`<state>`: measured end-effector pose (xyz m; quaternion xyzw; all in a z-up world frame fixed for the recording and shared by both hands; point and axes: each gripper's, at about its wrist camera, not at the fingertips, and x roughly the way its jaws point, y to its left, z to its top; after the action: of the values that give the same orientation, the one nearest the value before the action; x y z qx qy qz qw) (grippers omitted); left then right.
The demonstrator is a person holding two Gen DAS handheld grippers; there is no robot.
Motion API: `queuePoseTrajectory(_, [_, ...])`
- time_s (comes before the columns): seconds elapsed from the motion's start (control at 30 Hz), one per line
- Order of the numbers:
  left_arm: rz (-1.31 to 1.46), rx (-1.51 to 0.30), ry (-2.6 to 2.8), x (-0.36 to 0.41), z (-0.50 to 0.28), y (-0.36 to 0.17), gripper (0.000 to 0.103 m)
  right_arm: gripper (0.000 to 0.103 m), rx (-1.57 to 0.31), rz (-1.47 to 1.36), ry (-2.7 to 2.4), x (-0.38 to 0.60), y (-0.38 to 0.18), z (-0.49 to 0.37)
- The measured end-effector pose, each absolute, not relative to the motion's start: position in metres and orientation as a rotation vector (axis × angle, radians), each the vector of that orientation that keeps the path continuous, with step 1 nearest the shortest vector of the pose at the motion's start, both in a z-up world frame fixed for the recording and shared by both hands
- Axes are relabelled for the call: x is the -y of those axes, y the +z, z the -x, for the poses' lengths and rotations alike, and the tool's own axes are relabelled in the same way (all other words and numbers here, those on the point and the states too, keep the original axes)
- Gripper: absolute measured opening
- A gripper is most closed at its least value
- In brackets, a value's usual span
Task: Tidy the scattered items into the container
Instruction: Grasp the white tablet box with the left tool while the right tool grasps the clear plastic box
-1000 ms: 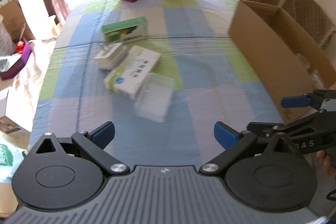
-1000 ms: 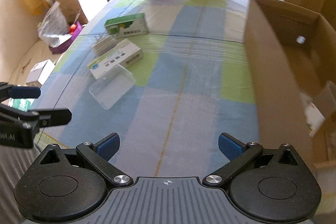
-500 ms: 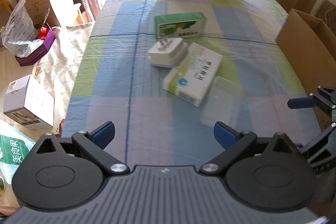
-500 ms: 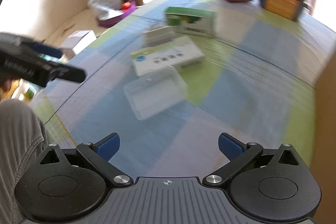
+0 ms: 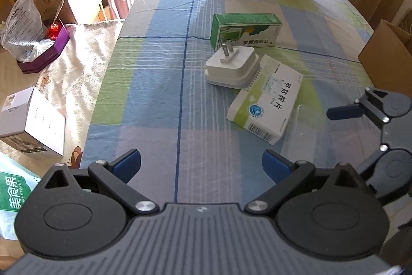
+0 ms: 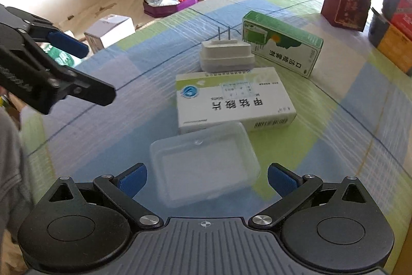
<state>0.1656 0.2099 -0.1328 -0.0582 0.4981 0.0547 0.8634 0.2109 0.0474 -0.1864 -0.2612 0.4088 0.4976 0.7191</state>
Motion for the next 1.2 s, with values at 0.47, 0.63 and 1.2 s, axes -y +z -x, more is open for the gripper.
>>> queuePoseTrajectory(0.47, [0.010,-0.995,-0.051,-0.184,-0.201,-0.144,0.098,0.089,-0.989,0.477,0.878,0.014,-0.184,-0.228])
queuePoseTrajectory(0.63, [-0.098,-0.980,-0.164,-0.161,-0.228,-0.154,0.099,0.089,-1.032,0.393,0.756,0.052,-0.178,-0.229])
queuePoseTrajectory(1.2, [-0.186,-1.074,-0.322,-0.118,-0.197,-0.173,0.069,0.089,-1.042,0.338,0.709,0.100,-0.171,-0.207])
